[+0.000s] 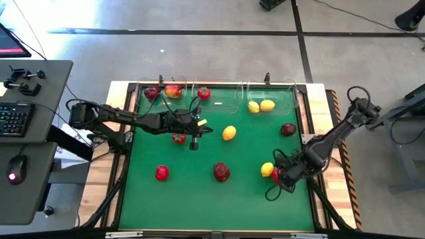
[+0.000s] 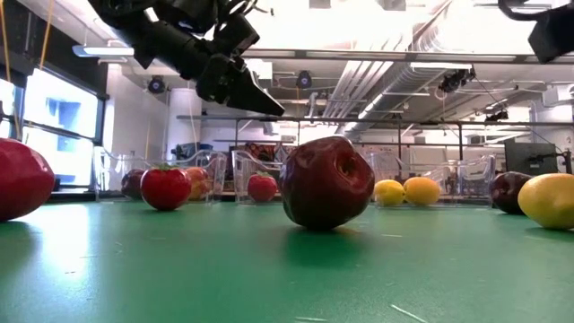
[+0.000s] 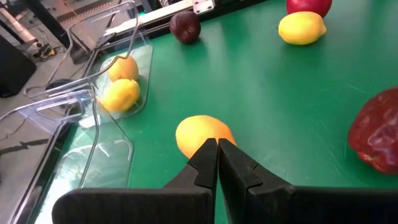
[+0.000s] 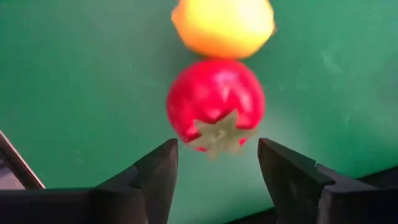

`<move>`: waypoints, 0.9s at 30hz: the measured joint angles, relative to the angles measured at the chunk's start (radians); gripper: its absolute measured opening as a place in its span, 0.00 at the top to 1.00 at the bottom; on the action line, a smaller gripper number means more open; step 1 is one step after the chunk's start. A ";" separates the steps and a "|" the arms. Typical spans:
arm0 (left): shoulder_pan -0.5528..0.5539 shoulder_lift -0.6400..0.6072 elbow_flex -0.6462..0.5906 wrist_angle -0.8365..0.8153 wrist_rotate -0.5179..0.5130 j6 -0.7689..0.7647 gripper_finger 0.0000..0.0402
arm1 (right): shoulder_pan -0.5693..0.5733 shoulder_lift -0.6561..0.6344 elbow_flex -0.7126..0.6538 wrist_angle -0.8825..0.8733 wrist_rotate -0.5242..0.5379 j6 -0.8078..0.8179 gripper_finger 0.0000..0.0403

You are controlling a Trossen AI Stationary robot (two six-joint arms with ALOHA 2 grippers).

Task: Sort produce into baskets
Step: Put the bottom right tomato into the middle transparent bin

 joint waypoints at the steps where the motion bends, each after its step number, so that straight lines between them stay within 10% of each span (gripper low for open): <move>1: 0.000 0.000 0.000 0.000 0.000 0.000 1.00 | 0.004 0.016 0.000 0.000 -0.005 0.018 0.46; 16: 0.000 0.000 0.000 0.000 0.000 -0.008 1.00 | 0.007 0.076 0.000 0.006 0.034 0.068 0.49; 27: 0.000 0.000 0.000 0.000 0.000 -0.009 1.00 | 0.007 0.075 0.000 -0.013 0.058 0.039 0.79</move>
